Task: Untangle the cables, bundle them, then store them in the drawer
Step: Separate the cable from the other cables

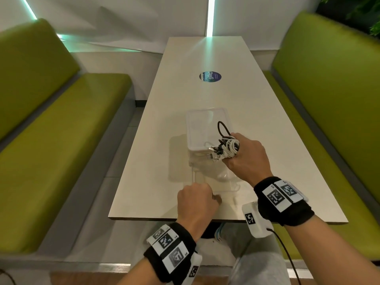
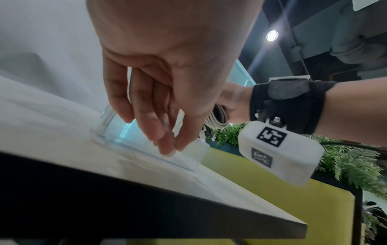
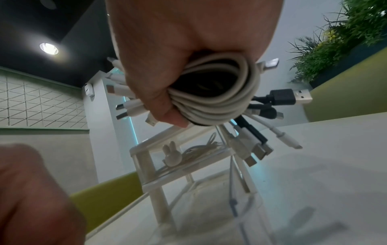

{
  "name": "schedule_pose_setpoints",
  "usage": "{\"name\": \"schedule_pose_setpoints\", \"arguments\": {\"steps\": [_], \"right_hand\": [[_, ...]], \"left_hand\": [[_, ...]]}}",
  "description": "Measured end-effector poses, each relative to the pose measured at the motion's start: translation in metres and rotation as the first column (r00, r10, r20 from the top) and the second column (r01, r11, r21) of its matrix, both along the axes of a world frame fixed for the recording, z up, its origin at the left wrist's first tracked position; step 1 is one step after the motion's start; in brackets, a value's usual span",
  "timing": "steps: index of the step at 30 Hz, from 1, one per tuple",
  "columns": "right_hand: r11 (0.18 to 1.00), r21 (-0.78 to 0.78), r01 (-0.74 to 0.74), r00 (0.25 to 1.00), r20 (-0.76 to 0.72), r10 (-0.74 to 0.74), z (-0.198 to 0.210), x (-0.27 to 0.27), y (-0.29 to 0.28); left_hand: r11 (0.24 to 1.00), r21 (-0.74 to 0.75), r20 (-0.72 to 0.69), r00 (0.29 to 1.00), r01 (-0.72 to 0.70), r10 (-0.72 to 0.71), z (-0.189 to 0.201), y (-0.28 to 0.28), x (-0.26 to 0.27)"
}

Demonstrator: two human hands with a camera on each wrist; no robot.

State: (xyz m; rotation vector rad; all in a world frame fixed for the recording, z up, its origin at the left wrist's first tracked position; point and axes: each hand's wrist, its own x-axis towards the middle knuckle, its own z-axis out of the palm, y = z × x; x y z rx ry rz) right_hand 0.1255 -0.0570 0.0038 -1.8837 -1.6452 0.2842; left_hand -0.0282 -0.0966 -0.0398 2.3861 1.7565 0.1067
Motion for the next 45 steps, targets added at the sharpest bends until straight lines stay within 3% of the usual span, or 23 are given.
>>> {"name": "schedule_pose_setpoints", "arguments": {"steps": [5, 8, 10, 12, 15, 17, 23, 29, 35, 40, 45], "right_hand": [[0.998, 0.046, -0.047, 0.998, -0.042, 0.049, 0.003, -0.005, -0.009], [0.991, 0.102, -0.089, 0.996, 0.01, 0.088, 0.008, -0.014, -0.028], [0.988, 0.058, -0.144, 0.986, 0.093, 0.138, 0.01, -0.023, -0.036], [0.976, -0.092, -0.195, 0.966, 0.156, 0.207, 0.011, -0.031, -0.037], [0.921, -0.345, -0.181, 0.926, 0.257, 0.278, 0.007, -0.038, -0.029], [0.899, -0.419, -0.129, 0.904, 0.323, 0.28, 0.002, -0.042, -0.024], [0.876, -0.481, -0.028, 0.885, 0.395, 0.245, -0.004, -0.048, -0.01], [0.875, -0.483, 0.016, 0.861, 0.452, 0.233, -0.009, -0.052, -0.006], [0.838, -0.545, 0.002, 0.801, 0.502, 0.325, -0.019, -0.057, 0.002], [0.838, -0.546, 0.019, 0.861, 0.435, 0.263, -0.02, -0.056, 0.004], [0.749, -0.662, 0.035, 0.985, 0.151, 0.087, -0.02, -0.048, 0.012]], "left_hand": [[0.997, -0.072, 0.139, 0.99, 0.022, -0.012, -0.002, -0.005, -0.008], [0.999, -0.029, 0.231, 0.973, 0.025, -0.018, 0.005, -0.011, -0.022], [0.999, 0.049, 0.308, 0.951, 0.005, -0.02, 0.008, -0.009, -0.032], [0.994, 0.109, 0.38, 0.925, -0.013, -0.03, 0.005, -0.004, -0.04], [0.994, 0.093, 0.271, 0.959, 0.056, -0.079, -0.008, 0.006, -0.045], [0.993, 0.092, 0.253, 0.962, 0.079, -0.1, -0.012, 0.008, -0.046], [0.995, 0.074, 0.32, 0.943, 0.074, -0.094, -0.011, 0.013, -0.048], [0.994, 0.022, 0.283, 0.953, 0.107, -0.109, -0.007, 0.014, -0.049], [0.995, 0.046, 0.177, 0.98, 0.089, -0.096, -0.004, 0.017, -0.044], [0.996, 0.026, 0.18, 0.979, 0.091, -0.094, -0.002, 0.016, -0.044], [0.995, -0.003, 0.133, 0.986, 0.101, -0.1, 0.003, 0.014, -0.04]]}}
